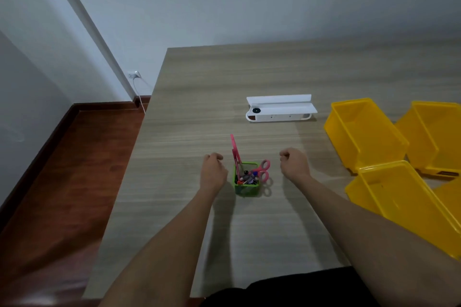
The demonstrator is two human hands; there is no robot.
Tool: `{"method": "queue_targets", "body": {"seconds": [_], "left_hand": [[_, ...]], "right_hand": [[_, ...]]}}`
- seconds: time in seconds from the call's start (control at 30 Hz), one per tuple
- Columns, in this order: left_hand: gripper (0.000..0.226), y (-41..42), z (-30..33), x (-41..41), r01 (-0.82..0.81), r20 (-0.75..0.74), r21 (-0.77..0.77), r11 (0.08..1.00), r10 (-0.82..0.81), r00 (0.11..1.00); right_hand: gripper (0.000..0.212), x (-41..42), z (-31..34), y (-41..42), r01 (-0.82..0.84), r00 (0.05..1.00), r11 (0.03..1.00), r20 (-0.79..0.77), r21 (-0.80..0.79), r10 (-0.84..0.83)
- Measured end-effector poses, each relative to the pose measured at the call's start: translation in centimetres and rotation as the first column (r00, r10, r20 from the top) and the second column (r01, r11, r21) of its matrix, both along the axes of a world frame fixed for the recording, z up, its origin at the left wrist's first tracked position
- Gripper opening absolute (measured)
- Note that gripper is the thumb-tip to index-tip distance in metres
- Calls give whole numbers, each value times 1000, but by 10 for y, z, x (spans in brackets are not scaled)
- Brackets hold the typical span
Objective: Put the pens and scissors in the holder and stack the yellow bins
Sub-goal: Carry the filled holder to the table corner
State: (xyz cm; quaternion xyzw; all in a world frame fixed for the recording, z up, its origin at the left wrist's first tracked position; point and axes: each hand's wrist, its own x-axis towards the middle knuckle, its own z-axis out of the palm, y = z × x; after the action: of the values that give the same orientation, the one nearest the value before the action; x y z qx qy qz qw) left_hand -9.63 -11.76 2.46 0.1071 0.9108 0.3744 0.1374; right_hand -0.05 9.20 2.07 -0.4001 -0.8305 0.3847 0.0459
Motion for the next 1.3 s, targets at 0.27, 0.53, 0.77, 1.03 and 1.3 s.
{"method": "queue_targets", "body": {"seconds": [0.27,0.53,0.77,1.03,1.3], "left_hand": [[53,6,-21,18,200,384,177,964,-255,888],[80,1,-24,20,200,419,318,927,-326,848],[72,3,-14,29,219,310,311,925,-316,896],[71,9,5,25,186,244,288,939,-260,934],[71,7,31,4,171,188,286,943,-230,955]], "right_hand": [[27,16,-13,-30,-245,941,905,140,-349,308],[40,8,-21,-48,-271,941,885,88,-379,326],[43,14,-14,-52,-237,959,902,59,-360,276],[43,4,6,-41,-299,949,884,-13,-359,316],[42,-21,34,-41,-358,934,863,-111,-357,341]]}}
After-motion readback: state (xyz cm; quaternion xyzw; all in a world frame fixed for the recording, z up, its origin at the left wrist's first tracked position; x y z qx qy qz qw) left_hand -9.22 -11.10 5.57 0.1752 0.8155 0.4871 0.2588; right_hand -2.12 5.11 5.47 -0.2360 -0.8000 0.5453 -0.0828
